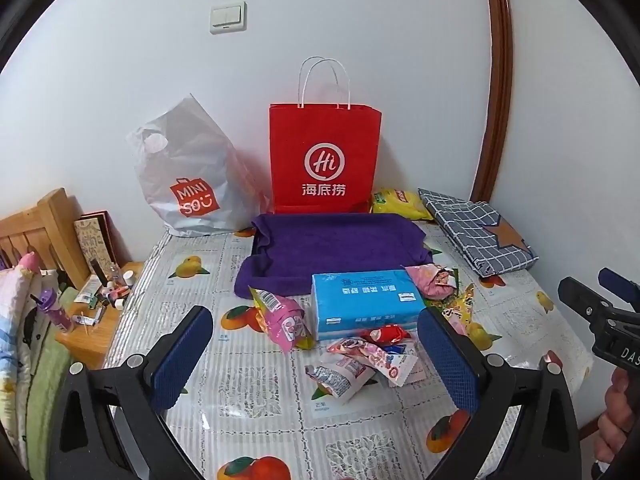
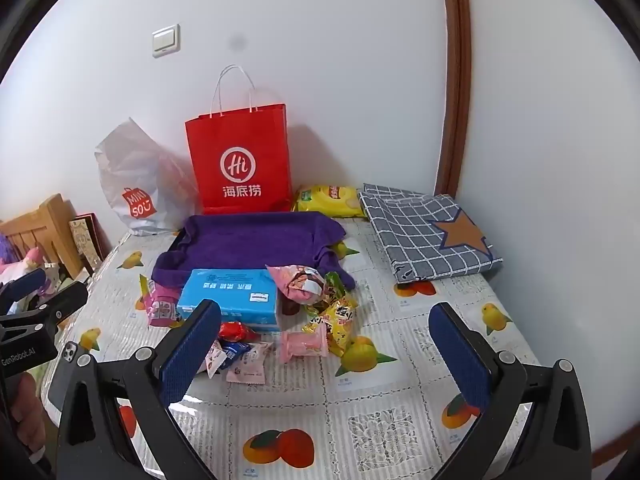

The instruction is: Organize snacks

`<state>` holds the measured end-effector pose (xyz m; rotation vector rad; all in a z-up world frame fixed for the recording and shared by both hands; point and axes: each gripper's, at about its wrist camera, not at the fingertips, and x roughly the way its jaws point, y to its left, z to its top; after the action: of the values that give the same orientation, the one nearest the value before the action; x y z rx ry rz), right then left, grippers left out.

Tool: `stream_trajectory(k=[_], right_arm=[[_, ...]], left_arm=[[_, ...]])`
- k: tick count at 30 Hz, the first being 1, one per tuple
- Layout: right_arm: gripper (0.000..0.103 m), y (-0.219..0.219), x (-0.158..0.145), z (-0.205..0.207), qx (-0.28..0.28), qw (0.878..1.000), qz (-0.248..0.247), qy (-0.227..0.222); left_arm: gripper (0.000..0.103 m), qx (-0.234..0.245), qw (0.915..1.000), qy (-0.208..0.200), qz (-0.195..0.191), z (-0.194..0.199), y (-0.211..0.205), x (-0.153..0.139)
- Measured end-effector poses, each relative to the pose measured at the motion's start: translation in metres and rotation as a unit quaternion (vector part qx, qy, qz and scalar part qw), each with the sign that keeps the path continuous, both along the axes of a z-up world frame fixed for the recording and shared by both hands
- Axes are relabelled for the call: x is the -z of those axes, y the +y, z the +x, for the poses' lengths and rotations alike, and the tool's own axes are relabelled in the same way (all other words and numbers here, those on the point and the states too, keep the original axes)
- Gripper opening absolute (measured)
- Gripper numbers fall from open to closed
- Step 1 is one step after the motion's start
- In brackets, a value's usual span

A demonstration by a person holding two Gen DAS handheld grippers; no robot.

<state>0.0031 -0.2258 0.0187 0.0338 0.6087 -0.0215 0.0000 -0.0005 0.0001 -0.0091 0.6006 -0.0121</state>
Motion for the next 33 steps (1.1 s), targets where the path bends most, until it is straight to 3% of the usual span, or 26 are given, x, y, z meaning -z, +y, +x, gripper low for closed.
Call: stream_trajectory(k=[33], right_arm=[[0.103, 0.010, -0.006, -0.008, -0.011, 1.000, -0.012, -0.022]], left_arm=[[0.103, -0.005, 0.9999, -0.007, -0.014, -0.005, 0.001, -0.004]])
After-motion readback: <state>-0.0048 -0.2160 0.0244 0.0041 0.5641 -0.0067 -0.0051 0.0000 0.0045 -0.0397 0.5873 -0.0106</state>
